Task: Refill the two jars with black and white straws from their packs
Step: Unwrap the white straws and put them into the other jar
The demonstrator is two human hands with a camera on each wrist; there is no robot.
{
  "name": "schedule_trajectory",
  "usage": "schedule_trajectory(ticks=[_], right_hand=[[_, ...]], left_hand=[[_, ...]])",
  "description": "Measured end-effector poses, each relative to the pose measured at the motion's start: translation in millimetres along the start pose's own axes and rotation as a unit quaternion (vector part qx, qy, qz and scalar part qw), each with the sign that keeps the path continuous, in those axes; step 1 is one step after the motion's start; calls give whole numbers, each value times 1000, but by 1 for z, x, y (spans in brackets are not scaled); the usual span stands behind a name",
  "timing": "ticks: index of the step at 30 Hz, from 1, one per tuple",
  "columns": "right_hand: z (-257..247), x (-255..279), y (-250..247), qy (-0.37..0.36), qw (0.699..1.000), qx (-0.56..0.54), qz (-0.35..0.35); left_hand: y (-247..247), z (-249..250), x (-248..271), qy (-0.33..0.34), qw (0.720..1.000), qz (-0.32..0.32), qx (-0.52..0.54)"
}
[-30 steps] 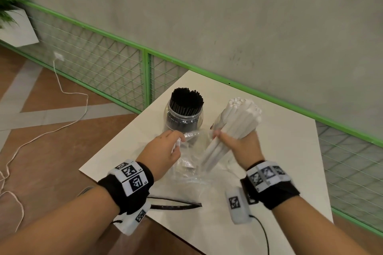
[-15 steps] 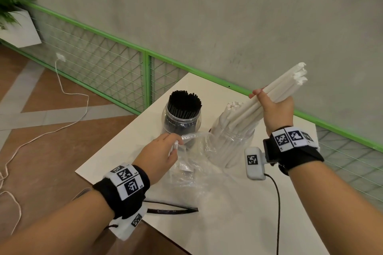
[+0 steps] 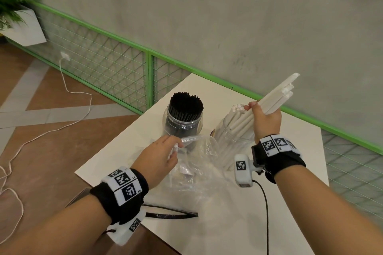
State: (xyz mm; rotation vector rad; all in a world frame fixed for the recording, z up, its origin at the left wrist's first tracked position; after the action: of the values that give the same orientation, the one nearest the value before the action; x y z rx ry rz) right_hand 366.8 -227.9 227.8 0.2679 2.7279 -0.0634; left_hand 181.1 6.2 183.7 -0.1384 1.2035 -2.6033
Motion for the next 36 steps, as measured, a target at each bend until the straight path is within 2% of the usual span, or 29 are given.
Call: schedule_trajectory(ticks=[6, 11, 14, 17, 20, 23, 26, 28, 30, 32, 33, 34, 36], right_hand=[[4, 9, 14, -3, 994, 36, -100], [-14, -12, 16, -27, 996, -8, -85], [-20, -18, 21, -54, 990, 11, -126], [-8, -2, 28, -101, 964, 121, -214], [-2, 15, 35, -129, 938, 170, -271], [-9, 19, 37, -173, 926, 189, -277], [-22, 17, 34, -211, 932, 175, -238], [-25, 19, 33, -231, 922, 205, -232], [-13, 25, 38, -254, 876, 291, -289], [9, 34, 41, -259, 785, 423, -372], [16, 38, 41, -264, 738, 479, -394], [20, 39, 41, -269, 704, 519, -403], [21, 38, 41, -268, 668, 558, -413]], left_hand=[[-2, -2, 1, 1, 1000, 2, 2], [-2, -2, 1, 0, 1000, -7, -4], [-2, -2, 2, 0, 1000, -5, -3], [-1, -1, 2, 2, 1000, -4, -1], [0, 0, 2, 6, 1000, -3, -3], [1, 0, 2, 7, 1000, -6, -5], [0, 0, 2, 11, 1000, -3, -4], [-1, 0, 2, 13, 1000, -2, -4], [-1, -1, 3, 14, 1000, -2, -2], [-1, -1, 4, 13, 1000, -5, 3], [-1, -1, 4, 12, 1000, -5, 3], [-1, -2, 4, 11, 1000, -5, 3], [-1, -2, 4, 10, 1000, -2, 2]])
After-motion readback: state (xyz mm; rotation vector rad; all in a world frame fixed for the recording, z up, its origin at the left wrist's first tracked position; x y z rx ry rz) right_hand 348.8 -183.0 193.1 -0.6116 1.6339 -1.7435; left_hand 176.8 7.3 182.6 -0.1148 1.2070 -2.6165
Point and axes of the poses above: each hand's wrist, its own x-axis away from the middle knuckle, its own y-axis out of the palm, z = x × y, the point moved 6 cm from there along -x, towards the middle knuckle, and after that the axes turned 14 degrees about -y, right-handed, at the moved point
